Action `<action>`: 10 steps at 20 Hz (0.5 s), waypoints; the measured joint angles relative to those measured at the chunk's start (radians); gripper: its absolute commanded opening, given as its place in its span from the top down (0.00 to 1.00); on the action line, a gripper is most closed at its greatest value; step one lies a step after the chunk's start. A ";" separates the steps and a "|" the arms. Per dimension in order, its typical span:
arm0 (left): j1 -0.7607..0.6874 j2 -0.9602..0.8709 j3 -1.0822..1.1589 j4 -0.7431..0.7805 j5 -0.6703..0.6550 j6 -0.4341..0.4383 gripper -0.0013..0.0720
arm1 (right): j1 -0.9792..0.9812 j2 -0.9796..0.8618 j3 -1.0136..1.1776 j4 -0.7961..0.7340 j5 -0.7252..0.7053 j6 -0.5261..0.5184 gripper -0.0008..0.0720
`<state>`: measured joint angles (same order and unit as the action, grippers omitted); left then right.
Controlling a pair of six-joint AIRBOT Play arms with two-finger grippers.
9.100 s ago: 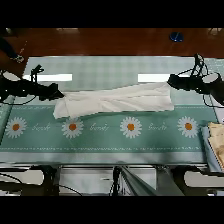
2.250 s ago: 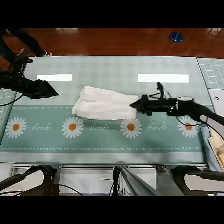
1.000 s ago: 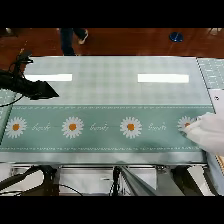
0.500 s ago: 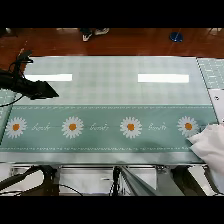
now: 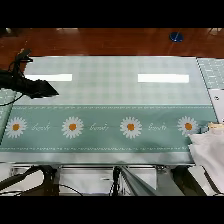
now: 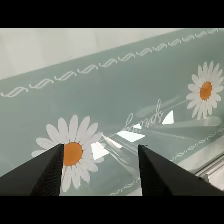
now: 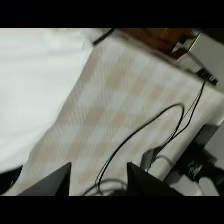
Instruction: Fold the shirts.
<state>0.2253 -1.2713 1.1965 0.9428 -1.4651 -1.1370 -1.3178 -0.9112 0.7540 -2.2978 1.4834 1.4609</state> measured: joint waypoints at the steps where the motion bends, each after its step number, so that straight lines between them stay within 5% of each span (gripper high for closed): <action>1: 0.000 0.000 0.000 0.000 0.013 0.000 0.25 | 0.003 -0.003 0.014 0.005 -0.085 0.017 0.38; 3: -0.001 -0.001 0.000 0.000 0.036 0.000 0.25 | 0.030 -0.017 0.081 0.115 -0.273 0.037 0.38; 5: -0.001 -0.005 0.000 0.000 0.076 0.000 0.11 | 0.094 -0.051 0.187 0.355 -0.460 0.018 0.38; 8: -0.017 -0.010 0.007 -0.024 0.194 -0.002 0.22 | 0.295 -0.154 0.372 0.856 -0.607 -0.118 0.38; 10: -0.069 -0.011 0.031 0.005 0.269 -0.001 0.23 | 0.506 -0.240 0.478 1.084 -0.584 -0.190 0.38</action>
<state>0.1566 -1.2819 1.2270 0.9478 -1.1957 -1.1381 -0.8116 -1.1511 1.2320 -1.2137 0.8989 1.2709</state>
